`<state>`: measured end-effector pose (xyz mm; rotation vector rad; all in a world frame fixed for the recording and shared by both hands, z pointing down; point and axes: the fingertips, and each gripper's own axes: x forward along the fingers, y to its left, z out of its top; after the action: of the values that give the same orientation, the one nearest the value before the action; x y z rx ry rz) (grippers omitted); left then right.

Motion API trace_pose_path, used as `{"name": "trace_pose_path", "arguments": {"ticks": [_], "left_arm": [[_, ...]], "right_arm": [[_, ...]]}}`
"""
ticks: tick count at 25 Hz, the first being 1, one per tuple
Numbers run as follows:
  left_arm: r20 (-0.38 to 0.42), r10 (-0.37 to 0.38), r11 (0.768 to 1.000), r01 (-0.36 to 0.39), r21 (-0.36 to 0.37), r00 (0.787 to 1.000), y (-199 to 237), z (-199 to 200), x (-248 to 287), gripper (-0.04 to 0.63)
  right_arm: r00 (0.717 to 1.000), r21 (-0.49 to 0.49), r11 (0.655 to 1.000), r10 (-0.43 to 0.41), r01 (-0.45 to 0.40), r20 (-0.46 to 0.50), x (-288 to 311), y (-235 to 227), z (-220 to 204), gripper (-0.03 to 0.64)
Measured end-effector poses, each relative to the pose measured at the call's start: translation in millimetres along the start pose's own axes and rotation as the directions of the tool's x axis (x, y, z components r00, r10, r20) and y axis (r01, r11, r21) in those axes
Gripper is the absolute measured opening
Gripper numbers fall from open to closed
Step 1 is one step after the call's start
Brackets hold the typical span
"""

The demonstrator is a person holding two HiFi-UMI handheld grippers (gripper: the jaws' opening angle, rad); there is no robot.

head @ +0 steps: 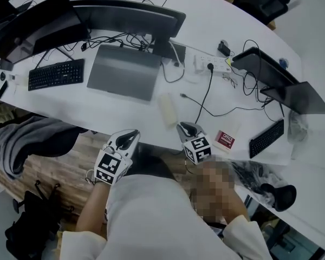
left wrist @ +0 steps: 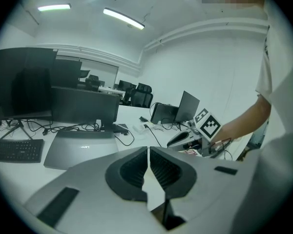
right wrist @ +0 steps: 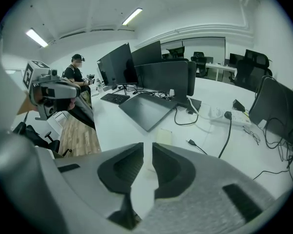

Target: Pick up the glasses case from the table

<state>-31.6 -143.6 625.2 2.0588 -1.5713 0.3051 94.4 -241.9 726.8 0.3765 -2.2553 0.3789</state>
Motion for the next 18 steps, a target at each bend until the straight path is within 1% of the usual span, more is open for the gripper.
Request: {"name": "trace_pose_path", "arguments": {"ticks": [4, 7, 12, 18], "left_arm": [[-0.020, -0.026, 1.000, 0.026, 0.001, 0.999, 11.3, -11.2, 14.9, 0.014], [-0.029, -0.040, 0.999, 0.040, 0.005, 0.999, 21.8, -18.1, 23.4, 0.014], [-0.043, -0.061, 0.998, 0.061, 0.003, 0.997, 36.1, -18.9, 32.8, 0.014], [-0.056, -0.079, 0.997, 0.078, -0.019, 0.995, 51.9, -24.0, 42.6, 0.014]], "right_arm": [[0.998, 0.010, 1.000, -0.023, 0.024, -0.052, 26.3, -3.2, -8.2, 0.102], [0.994, -0.003, 0.999, -0.034, 0.033, -0.104, 47.0, -5.1, -16.8, 0.161], [0.984, -0.023, 0.999, -0.033, 0.029, -0.173, 75.3, -5.8, -27.3, 0.195], [0.968, -0.001, 0.997, -0.078, 0.080, -0.237, 105.7, -20.6, -42.1, 0.227]]}}
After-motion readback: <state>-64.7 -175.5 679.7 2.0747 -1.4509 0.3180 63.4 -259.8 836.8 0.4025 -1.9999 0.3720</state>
